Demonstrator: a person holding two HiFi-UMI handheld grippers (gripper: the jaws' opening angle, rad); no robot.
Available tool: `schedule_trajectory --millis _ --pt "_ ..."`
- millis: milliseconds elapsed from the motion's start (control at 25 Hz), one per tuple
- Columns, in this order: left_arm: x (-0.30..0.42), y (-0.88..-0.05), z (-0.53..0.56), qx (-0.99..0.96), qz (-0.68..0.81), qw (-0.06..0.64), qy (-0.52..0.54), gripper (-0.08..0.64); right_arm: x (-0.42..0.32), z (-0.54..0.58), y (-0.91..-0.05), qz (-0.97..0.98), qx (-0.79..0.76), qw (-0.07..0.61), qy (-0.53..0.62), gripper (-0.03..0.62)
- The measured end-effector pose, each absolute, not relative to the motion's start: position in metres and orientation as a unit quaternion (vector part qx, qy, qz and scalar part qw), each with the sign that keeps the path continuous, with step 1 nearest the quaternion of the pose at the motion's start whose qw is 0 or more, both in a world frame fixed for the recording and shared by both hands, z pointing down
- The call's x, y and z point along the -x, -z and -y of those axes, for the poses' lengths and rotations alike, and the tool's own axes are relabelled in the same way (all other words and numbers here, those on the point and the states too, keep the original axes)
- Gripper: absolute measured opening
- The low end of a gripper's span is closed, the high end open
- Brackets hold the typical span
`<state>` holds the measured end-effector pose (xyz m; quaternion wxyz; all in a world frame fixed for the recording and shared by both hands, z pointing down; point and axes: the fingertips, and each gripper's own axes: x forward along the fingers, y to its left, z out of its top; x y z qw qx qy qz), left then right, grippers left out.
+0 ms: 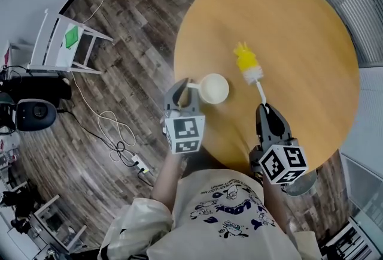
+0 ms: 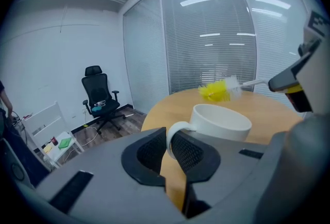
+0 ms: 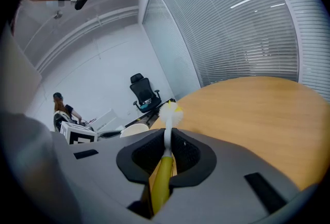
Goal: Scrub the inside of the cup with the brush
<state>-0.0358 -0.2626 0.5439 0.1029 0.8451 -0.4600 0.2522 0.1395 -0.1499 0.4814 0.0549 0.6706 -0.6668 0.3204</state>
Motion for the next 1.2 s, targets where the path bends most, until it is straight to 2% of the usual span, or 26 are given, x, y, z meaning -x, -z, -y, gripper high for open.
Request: schedule_trajectory --millis 560,1200 --pt "0.043 -0.492 0.239 -0.836 0.487 0.059 -0.247 0.035 -0.131 0.116 -0.453 0.742 -0.6 0.07 -0.29 0.048" --pt "0.043 -0.458 0.214 -0.818 0.51 0.03 -0.264 0.035 -0.137 0.085 -0.389 0.819 -0.523 0.124 -0.199 0.048"
